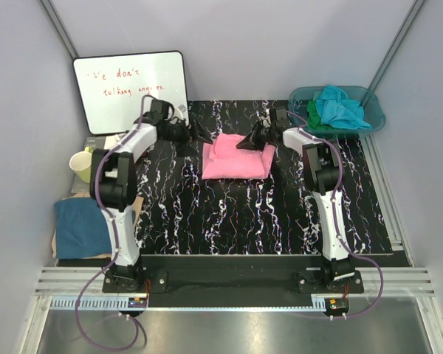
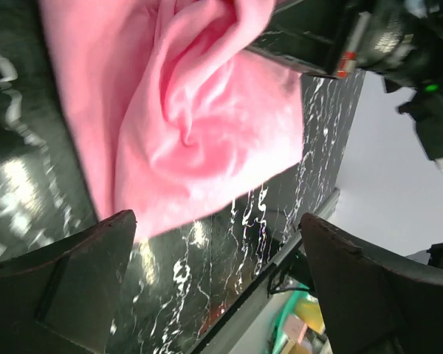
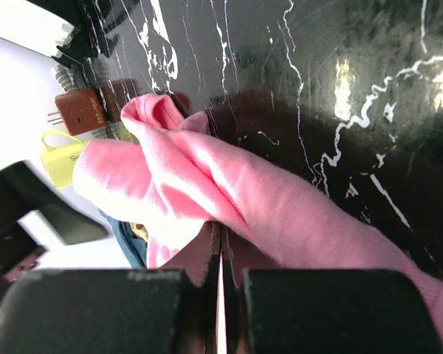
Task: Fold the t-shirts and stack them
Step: Fold the tshirt, then neatly place the folded tshirt to the corner
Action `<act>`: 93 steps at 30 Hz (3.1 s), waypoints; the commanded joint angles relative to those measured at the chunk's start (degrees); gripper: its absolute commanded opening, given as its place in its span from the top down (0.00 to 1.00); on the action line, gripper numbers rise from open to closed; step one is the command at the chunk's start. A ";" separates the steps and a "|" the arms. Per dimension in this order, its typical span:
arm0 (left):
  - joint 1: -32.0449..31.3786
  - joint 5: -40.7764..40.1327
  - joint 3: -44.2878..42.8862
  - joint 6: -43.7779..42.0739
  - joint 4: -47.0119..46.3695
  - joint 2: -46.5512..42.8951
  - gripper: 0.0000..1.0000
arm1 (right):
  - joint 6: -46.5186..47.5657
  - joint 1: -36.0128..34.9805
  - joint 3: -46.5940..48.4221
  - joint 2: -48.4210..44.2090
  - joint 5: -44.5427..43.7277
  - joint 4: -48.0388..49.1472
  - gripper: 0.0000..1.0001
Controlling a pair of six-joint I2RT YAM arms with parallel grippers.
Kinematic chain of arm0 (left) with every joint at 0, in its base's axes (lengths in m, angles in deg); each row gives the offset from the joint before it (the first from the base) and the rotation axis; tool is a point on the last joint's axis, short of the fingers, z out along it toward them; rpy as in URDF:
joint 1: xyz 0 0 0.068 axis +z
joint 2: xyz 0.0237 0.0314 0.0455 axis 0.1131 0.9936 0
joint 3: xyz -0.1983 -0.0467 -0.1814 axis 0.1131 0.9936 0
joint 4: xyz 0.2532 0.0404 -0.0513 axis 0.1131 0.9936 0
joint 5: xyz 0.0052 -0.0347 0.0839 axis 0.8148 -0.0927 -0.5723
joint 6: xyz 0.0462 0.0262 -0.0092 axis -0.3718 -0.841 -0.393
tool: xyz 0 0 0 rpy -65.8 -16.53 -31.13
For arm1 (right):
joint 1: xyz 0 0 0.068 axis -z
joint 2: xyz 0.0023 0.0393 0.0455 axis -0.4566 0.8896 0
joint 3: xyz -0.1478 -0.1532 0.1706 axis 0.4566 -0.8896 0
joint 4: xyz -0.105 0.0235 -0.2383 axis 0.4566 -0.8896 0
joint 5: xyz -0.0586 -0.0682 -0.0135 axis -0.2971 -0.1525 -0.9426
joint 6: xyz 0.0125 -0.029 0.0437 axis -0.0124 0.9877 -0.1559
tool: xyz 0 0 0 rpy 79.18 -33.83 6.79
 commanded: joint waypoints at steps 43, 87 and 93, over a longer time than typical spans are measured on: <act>-5.49 -14.76 -18.17 -3.65 13.54 18.21 1.00 | 2.30 0.49 -1.06 -6.41 4.07 -3.12 1.00; 19.62 -39.37 27.97 -10.25 42.19 -43.84 1.00 | 24.71 0.92 2.81 -26.98 -2.08 -30.55 0.00; 27.29 -41.48 28.32 -13.67 43.60 -46.13 1.00 | 24.45 0.93 0.26 -27.86 -1.64 -30.02 0.00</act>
